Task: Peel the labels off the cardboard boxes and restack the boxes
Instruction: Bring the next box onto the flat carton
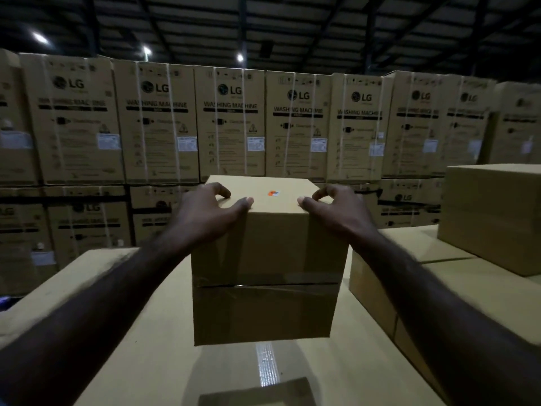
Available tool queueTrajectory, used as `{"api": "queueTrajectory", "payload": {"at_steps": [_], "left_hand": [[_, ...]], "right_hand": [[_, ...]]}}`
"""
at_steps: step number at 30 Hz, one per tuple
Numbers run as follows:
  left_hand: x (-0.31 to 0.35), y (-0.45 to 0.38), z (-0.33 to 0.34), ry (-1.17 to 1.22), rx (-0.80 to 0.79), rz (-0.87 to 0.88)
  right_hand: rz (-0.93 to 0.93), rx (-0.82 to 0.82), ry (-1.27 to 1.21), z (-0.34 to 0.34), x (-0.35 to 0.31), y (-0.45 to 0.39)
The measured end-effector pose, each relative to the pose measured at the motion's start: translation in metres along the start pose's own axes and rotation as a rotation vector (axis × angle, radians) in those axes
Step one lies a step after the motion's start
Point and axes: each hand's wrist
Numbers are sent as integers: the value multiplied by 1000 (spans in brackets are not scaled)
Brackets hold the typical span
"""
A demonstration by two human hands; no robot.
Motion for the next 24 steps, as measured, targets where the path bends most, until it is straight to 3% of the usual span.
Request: {"api": "queueTrajectory", "payload": {"at_steps": [10, 24], "left_hand": [[8, 25, 63, 42, -91, 0], [-46, 57, 144, -34, -221, -81]], "right_hand": [[84, -1, 93, -9, 61, 13], [219, -141, 92, 39, 140, 32]]}}
Point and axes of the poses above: each hand's wrist, its own y-axis away from the middle knuckle, its own z-axis out of the palm, x = y × z, and after that the axes turned 6 degrees about z, right-handed
